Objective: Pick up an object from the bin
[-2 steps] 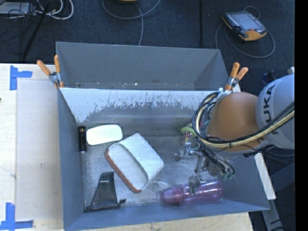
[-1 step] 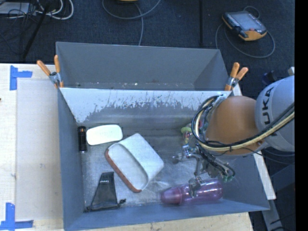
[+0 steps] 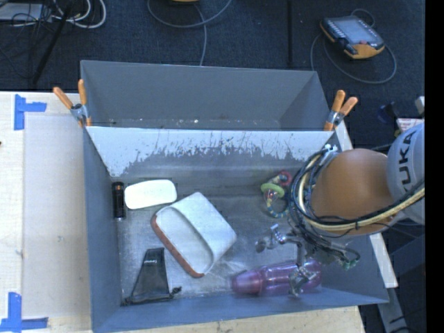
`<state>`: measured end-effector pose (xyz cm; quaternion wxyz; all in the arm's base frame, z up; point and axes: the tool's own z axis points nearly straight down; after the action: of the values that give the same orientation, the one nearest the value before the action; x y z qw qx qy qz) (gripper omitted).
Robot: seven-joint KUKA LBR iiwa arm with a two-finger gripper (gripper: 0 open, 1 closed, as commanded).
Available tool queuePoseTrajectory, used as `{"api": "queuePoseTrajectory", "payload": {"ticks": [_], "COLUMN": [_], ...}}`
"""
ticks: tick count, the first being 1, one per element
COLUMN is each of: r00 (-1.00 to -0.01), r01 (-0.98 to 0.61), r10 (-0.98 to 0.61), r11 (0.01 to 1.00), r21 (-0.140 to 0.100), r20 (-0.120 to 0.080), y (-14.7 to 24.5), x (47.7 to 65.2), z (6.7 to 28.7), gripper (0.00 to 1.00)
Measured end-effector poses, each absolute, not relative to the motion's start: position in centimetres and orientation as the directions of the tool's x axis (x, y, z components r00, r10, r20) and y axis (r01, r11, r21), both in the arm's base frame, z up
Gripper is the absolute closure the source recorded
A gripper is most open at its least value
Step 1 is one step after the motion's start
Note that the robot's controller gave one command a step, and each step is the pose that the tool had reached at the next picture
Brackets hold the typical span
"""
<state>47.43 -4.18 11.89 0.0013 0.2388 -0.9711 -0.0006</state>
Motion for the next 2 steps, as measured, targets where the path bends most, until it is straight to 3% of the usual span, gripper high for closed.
{"api": "queuePoseTrajectory", "payload": {"ticks": [1,2], "r00": [-0.906,-0.884], "r01": [-0.423,-0.467], "r10": [-0.423,-0.467], "r11": [0.906,0.884], "r21": [-0.013,-0.005], "r20": [-0.027,-0.019], "y": [-3.4,-4.9], "x": [47.8,47.6], "z": [7.5,7.4], "gripper": [0.00,1.00]}}
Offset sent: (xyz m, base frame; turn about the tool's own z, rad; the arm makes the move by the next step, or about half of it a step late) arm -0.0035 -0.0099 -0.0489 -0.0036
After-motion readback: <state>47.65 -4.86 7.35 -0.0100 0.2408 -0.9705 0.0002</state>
